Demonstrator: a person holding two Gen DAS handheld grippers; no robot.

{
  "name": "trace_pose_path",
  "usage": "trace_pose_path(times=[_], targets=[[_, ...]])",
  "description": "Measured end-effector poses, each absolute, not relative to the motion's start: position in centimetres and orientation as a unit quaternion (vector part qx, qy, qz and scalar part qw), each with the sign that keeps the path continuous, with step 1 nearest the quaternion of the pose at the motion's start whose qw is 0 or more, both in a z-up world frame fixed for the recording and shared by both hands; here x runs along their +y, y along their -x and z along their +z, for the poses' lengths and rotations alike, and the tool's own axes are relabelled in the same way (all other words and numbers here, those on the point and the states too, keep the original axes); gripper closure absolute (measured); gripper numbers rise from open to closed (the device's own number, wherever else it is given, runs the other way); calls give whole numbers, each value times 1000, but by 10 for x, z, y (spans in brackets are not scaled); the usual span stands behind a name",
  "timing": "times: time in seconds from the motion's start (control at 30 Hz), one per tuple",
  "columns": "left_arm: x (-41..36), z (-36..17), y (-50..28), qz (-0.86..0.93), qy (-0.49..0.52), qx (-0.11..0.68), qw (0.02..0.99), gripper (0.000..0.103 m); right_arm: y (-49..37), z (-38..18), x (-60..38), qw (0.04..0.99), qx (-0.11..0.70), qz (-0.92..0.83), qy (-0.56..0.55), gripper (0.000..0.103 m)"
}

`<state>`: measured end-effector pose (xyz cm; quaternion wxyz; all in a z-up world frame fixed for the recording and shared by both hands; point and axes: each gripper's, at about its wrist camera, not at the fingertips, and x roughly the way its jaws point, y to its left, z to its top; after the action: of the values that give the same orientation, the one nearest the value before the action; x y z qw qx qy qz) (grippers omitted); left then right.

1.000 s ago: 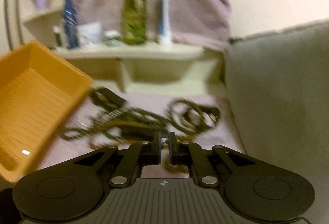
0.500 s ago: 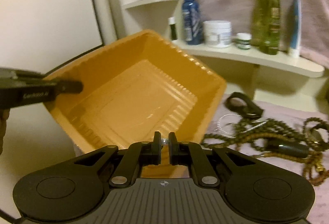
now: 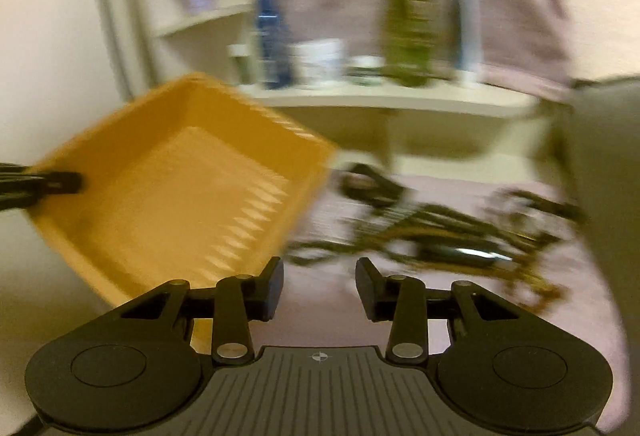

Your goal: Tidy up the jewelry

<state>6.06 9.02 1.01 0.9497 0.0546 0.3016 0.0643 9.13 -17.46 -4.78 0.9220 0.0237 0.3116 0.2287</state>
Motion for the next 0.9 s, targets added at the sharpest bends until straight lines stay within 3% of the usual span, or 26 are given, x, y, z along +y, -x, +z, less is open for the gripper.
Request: trace_pose_path(times=[0.23, 0.57, 0.67, 0.9], targets=[[89, 11, -60, 65, -58, 301, 950, 97, -104, -64, -239, 938, 330, 100, -27, 63], [89, 13, -61, 66, -60, 302, 949, 97, -135, -78, -266, 939, 338, 62, -27, 64], [89, 13, -61, 66, -61, 303, 949, 97, -142, -85, -263, 935, 346, 66, -29, 76], [89, 14, -61, 67, -61, 304, 948, 97, -146, -90, -262, 933, 353, 66, -30, 82]])
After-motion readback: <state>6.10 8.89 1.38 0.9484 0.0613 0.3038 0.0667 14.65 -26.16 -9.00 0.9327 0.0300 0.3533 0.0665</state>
